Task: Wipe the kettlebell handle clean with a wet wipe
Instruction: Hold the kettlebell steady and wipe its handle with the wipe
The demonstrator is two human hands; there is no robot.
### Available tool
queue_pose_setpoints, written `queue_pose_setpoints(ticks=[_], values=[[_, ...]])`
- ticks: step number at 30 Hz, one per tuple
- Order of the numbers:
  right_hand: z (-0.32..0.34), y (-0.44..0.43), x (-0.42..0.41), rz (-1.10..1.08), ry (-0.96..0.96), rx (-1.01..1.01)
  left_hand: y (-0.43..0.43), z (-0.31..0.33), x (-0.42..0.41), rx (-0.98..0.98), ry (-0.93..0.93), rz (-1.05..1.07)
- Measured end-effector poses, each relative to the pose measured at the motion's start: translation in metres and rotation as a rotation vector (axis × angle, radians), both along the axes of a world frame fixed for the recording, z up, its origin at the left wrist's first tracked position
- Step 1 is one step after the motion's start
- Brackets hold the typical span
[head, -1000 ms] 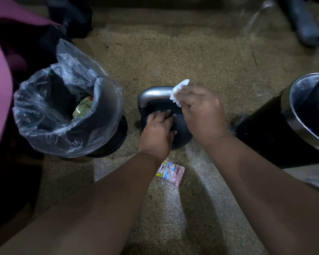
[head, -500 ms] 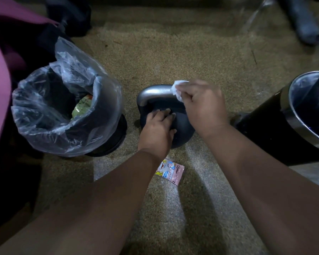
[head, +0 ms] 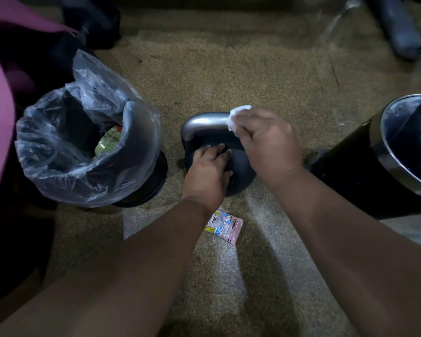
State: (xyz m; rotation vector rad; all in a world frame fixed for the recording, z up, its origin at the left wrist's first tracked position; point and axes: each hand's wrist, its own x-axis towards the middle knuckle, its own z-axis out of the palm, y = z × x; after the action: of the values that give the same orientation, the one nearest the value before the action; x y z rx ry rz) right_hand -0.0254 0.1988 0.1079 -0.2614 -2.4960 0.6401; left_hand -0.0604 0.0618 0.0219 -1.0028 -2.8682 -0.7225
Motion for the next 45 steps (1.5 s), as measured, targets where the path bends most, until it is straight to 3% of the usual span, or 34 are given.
queue_pose_setpoints(ticks=[3, 15, 30, 34, 39, 45], values=[[0.001, 0.004, -0.005, -0.023, 0.011, -0.077, 0.000, 0.000, 0.000, -0.010, 0.008, -0.001], [-0.008, 0.000, 0.009, -0.004, 0.073, 0.016, -0.003, -0.003, -0.001, 0.001, -0.004, -0.022], [-0.002, -0.002, 0.000, -0.076, 0.057, -0.110, -0.001, -0.004, 0.001, 0.018, 0.004, -0.018], [-0.010, -0.007, 0.009, -0.021, 0.085, 0.002, -0.003, -0.005, -0.001, 0.008, 0.012, -0.027], [-0.003, -0.001, 0.000, -0.091, 0.087, -0.096, -0.002, -0.003, 0.000, 0.011, 0.011, -0.013], [-0.008, -0.001, 0.005, -0.054, 0.083, -0.056, -0.002, -0.004, -0.001, 0.007, 0.011, -0.023]])
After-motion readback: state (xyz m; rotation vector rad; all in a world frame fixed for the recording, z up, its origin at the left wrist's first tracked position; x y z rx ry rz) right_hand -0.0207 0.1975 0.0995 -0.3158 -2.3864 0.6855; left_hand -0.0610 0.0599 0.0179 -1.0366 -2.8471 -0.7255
